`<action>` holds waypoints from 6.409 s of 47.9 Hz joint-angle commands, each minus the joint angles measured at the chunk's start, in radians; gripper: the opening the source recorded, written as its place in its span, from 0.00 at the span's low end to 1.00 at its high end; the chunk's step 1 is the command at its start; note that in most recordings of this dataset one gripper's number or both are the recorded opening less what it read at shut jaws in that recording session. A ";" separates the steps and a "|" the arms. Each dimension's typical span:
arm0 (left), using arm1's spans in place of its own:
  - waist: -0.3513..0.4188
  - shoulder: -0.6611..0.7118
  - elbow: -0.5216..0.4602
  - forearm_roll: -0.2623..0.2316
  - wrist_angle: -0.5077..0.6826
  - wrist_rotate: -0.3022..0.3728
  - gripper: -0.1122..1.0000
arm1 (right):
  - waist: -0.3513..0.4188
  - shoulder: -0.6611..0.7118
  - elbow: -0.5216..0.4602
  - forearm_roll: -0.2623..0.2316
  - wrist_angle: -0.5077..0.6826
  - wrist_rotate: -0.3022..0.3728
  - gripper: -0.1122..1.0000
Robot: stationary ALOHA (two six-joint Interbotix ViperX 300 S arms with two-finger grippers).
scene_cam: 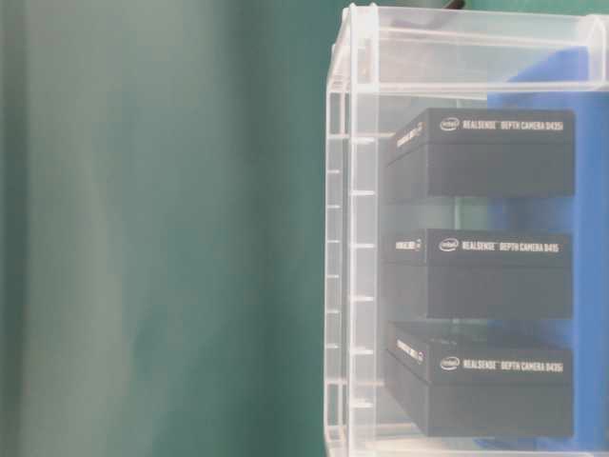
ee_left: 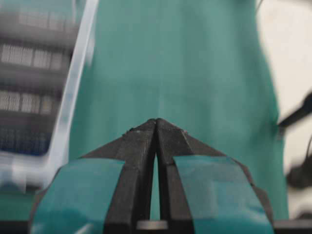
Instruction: Take out the box from the case.
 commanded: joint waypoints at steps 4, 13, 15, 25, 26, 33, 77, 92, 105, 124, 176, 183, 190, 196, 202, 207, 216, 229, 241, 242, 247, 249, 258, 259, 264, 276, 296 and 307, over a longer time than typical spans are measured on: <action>-0.014 0.043 -0.084 0.002 0.212 -0.061 0.11 | 0.000 0.077 -0.094 -0.003 0.278 0.077 0.12; -0.023 0.092 -0.133 0.002 0.373 -0.160 0.11 | 0.002 0.147 -0.152 -0.005 0.532 0.236 0.12; -0.028 0.100 -0.140 0.003 0.383 -0.181 0.11 | 0.005 0.155 -0.155 -0.003 0.561 0.273 0.12; -0.038 0.117 -0.144 0.003 0.411 -0.270 0.11 | 0.005 0.160 -0.156 -0.006 0.589 0.407 0.12; -0.038 0.117 -0.146 0.005 0.413 -0.278 0.11 | 0.005 0.160 -0.156 -0.005 0.586 0.417 0.12; -0.038 0.117 -0.150 0.006 0.419 -0.351 0.11 | 0.003 0.161 -0.158 -0.003 0.555 0.518 0.12; 0.048 0.166 -0.190 0.060 0.614 -1.032 0.11 | -0.020 0.279 -0.209 -0.044 0.563 1.134 0.12; 0.284 0.167 -0.189 0.060 0.670 -0.891 0.11 | -0.224 0.311 -0.210 -0.058 0.552 0.943 0.12; 0.431 0.198 -0.204 0.058 0.663 -0.798 0.12 | -0.376 0.330 -0.210 -0.071 0.500 0.825 0.12; 0.457 0.218 -0.199 0.040 0.617 -0.772 0.27 | -0.396 0.351 -0.190 -0.071 0.456 0.793 0.12; 0.454 0.221 -0.187 0.026 0.617 -0.776 0.91 | -0.390 0.353 -0.146 -0.138 0.426 0.900 0.95; 0.456 0.221 -0.189 0.026 0.617 -0.776 0.90 | -0.390 0.353 -0.147 -0.137 0.426 0.902 0.95; 0.454 0.221 -0.189 0.026 0.618 -0.775 0.90 | -0.388 0.356 -0.149 -0.133 0.425 0.911 0.95; 0.454 0.221 -0.187 0.026 0.615 -0.779 0.90 | -0.387 0.359 -0.150 -0.133 0.423 0.934 0.95; 0.456 0.221 -0.189 0.029 0.607 -0.787 0.90 | -0.383 0.362 -0.153 -0.133 0.423 0.950 0.95; 0.454 0.221 -0.187 0.031 0.597 -0.808 0.90 | -0.373 0.370 -0.158 -0.132 0.423 0.969 0.95; 0.454 0.221 -0.189 0.031 0.594 -0.818 0.90 | -0.345 0.407 -0.186 -0.132 0.391 1.019 0.95; 0.456 0.221 -0.189 0.031 0.595 -0.811 0.90 | -0.316 0.531 -0.298 -0.132 0.337 1.063 0.95; 0.454 0.221 -0.189 0.031 0.597 -0.805 0.90 | -0.290 0.676 -0.462 -0.132 0.341 1.065 0.95; 0.456 0.221 -0.187 0.031 0.595 -0.805 0.90 | -0.287 0.689 -0.476 -0.132 0.341 1.065 0.95; 0.456 0.221 -0.189 0.031 0.597 -0.802 0.90 | -0.268 0.752 -0.540 -0.127 0.341 1.065 0.95; 0.454 0.221 -0.189 0.031 0.597 -0.802 0.90 | -0.258 0.781 -0.571 -0.123 0.341 1.066 0.95; 0.456 0.221 -0.189 0.031 0.595 -0.801 0.90 | -0.232 0.874 -0.675 -0.120 0.342 1.069 0.95; 0.454 0.221 -0.187 0.031 0.595 -0.801 0.90 | -0.230 0.884 -0.684 -0.117 0.342 1.069 0.95; 0.456 0.221 -0.189 0.031 0.595 -0.801 0.90 | -0.225 0.930 -0.730 -0.101 0.342 1.068 0.95; 0.454 0.218 -0.187 0.031 0.594 -0.799 0.90 | -0.218 1.003 -0.802 -0.087 0.333 1.068 0.95; 0.454 0.218 -0.187 0.031 0.594 -0.790 0.90 | -0.207 1.104 -0.913 -0.063 0.290 1.062 0.95; 0.454 0.218 -0.187 0.031 0.594 -0.790 0.90 | -0.204 1.132 -0.948 -0.063 0.293 1.057 0.95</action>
